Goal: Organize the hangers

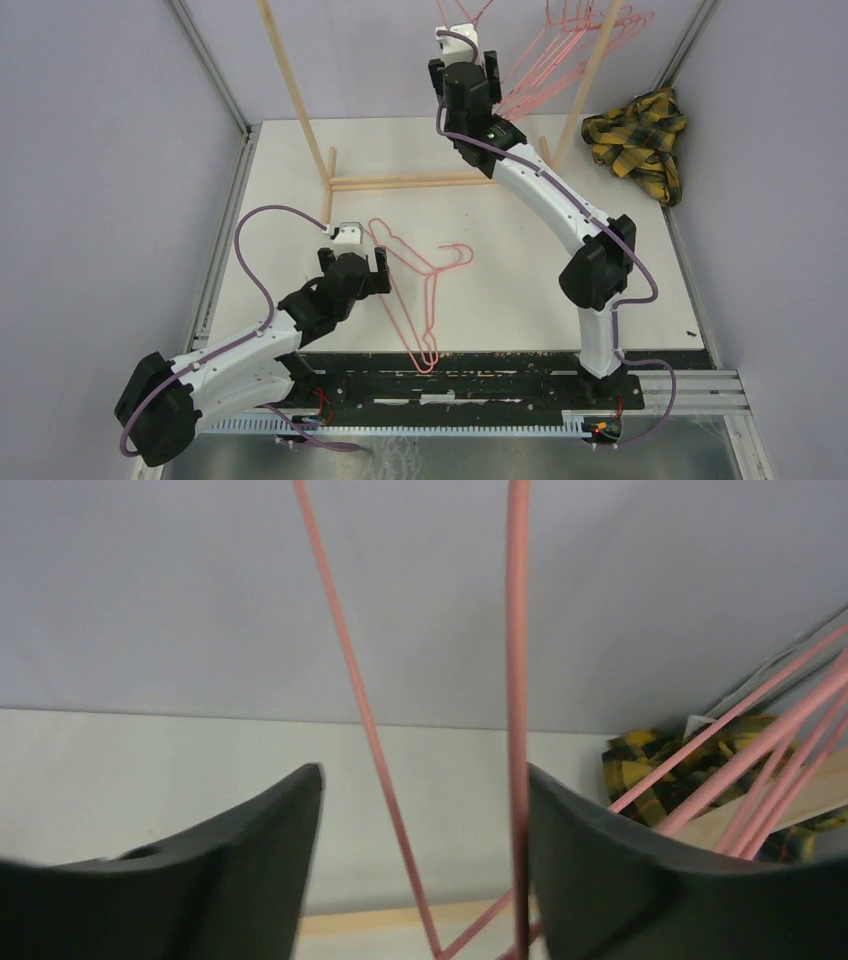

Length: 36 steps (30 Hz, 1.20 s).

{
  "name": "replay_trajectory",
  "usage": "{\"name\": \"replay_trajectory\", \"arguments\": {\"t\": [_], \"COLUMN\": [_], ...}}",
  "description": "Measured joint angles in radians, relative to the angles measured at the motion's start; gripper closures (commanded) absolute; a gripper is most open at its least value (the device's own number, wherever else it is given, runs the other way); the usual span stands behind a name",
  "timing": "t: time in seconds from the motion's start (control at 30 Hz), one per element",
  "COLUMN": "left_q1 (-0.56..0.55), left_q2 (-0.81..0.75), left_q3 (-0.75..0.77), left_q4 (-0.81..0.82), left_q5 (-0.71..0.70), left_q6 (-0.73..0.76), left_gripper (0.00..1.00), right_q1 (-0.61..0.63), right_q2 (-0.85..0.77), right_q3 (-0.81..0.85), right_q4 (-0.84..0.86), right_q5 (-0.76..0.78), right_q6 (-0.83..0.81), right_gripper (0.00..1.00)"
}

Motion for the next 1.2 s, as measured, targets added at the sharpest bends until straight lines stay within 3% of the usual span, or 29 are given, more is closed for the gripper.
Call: {"name": "replay_trajectory", "arguments": {"t": [0.1, 0.3, 0.6, 0.9, 1.2], "left_q1": [0.0, 0.0, 0.0, 0.0, 0.012], "left_q2": [0.003, 0.011, 0.071, 0.134, 0.204], "left_q3": [0.0, 0.0, 0.0, 0.0, 0.0], "left_q4": [0.0, 0.001, 0.018, 0.04, 0.037], "left_q5": [0.0, 0.0, 0.0, 0.0, -0.01], "left_q6": [0.0, 0.0, 0.0, -0.001, -0.055], "left_gripper": [0.01, 0.01, 0.01, 0.01, 0.01], "right_q1": [0.003, 0.02, 0.036, 0.122, 0.268], "right_q2": [-0.076, -0.362, -0.702, -0.808, -0.808], "right_q3": [-0.131, -0.412, -0.532, -0.622, -0.985], "right_q4": [0.005, 0.068, 0.141, -0.002, -0.17], "right_q5": [-0.014, -0.112, -0.299, -0.447, -0.522], "right_q6": [0.026, 0.038, 0.052, 0.104, 0.282], "right_gripper": [0.0, 0.0, 0.0, 0.09, 0.22]}}
